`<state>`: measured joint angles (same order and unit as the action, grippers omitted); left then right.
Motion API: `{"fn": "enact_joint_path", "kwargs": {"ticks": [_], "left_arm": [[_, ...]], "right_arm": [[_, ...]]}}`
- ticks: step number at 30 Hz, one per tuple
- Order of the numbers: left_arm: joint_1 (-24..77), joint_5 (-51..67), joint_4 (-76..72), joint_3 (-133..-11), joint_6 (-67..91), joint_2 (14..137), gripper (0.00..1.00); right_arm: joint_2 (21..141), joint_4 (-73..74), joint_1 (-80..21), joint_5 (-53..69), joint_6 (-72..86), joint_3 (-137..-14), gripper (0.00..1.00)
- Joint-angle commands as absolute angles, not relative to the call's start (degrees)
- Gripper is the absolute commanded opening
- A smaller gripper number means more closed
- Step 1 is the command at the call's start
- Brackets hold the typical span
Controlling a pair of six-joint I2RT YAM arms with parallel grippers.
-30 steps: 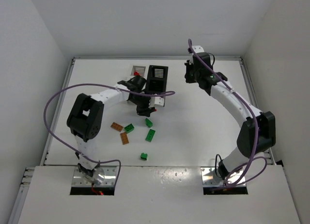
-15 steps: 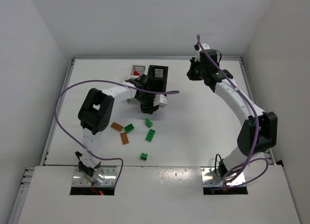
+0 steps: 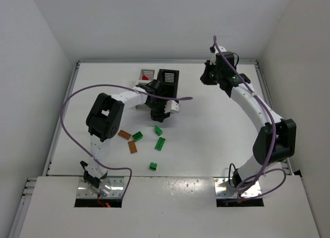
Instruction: Sort the legos into containers by color
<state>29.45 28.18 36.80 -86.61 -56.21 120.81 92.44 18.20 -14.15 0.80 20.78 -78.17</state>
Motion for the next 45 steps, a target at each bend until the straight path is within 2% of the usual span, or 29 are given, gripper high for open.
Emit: {"fn": "enact_joint_path", "kwargs": {"ticks": [1,13,17,21,24,26,32,35,38,43,45], "left_arm": [[30.50,28.04,35.24,-89.82,-57.30,122.52,0.47],[31.64,28.04,37.52,-91.40,-58.36,124.10,0.47],[32.17,27.51,38.14,-91.41,-59.41,124.63,0.42],[32.70,27.51,38.67,-91.41,-59.94,124.63,0.32],[32.70,27.51,40.25,-91.41,-60.56,124.63,0.21],[32.70,28.38,40.78,-89.04,-60.56,122.96,0.20],[32.70,31.81,38.24,-80.00,-58.37,111.90,0.19],[32.09,33.30,36.92,-77.61,-54.43,105.57,0.10],[29.81,36.90,36.39,-76.82,-48.90,99.09,0.07],[25.85,42.97,32.27,-71.47,-37.29,86.60,0.06],[22.95,42.98,29.80,-69.27,-30.96,80.81,0.06]], "right_arm": [[91.85,17.40,-13.19,2.54,21.45,-79.19,0.00],[91.85,16.87,-12.66,3.08,21.97,-78.66,0.00],[91.32,16.87,-12.13,3.60,21.97,-78.13,0.00],[91.32,16.87,-12.13,3.60,21.97,-78.13,0.00],[91.32,16.87,-12.13,4.22,21.97,-77.61,0.00],[91.32,16.87,-12.13,4.83,21.97,-77.61,0.00],[91.31,16.35,-12.13,7.20,22.50,-78.13,0.00],[91.32,16.35,-12.74,7.73,22.50,-79.53,0.00],[92.63,15.83,-13.36,9.57,23.02,-80.95,0.00],[101.56,14.50,-15.28,18.71,25.31,-91.21,0.00],[106.06,16.95,-16.60,21.52,25.84,-99.38,0.00]]}}
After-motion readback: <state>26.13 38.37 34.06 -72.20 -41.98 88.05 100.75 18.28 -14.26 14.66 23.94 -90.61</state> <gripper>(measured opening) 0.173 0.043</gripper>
